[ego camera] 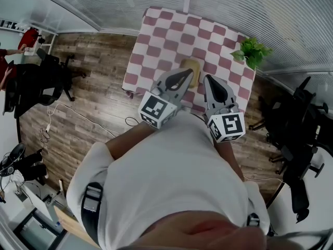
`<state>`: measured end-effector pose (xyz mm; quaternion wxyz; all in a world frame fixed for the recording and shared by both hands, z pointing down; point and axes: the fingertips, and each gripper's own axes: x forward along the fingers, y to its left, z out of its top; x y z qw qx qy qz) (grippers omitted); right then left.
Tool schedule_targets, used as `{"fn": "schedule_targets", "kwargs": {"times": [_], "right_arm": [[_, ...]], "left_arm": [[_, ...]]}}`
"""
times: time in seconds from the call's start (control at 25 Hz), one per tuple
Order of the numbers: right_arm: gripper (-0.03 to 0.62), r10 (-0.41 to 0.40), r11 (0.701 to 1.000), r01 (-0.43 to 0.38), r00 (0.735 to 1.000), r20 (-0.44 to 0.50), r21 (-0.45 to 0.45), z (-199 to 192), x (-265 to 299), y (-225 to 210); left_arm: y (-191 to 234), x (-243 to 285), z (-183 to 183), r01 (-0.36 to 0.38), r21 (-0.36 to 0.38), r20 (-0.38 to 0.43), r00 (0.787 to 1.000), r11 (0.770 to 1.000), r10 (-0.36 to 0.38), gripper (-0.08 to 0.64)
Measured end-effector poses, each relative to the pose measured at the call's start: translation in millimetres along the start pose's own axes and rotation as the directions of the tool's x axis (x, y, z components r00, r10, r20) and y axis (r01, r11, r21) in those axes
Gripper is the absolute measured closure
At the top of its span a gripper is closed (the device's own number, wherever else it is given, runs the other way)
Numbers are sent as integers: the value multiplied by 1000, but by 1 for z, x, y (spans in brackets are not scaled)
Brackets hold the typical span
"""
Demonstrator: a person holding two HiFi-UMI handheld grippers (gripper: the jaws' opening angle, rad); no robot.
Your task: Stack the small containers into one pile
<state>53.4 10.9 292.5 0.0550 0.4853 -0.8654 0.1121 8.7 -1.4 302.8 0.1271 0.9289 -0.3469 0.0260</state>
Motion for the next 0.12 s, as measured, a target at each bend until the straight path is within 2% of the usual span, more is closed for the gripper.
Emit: {"fn": "schedule_targets", "kwargs": {"times": [0.12], "right_arm": [[561, 1, 1000, -1, 1000, -2, -5, 1, 0, -2]], "left_arm": [[2, 2, -1, 0, -16, -1, 1000, 1000, 0, 526]]}}
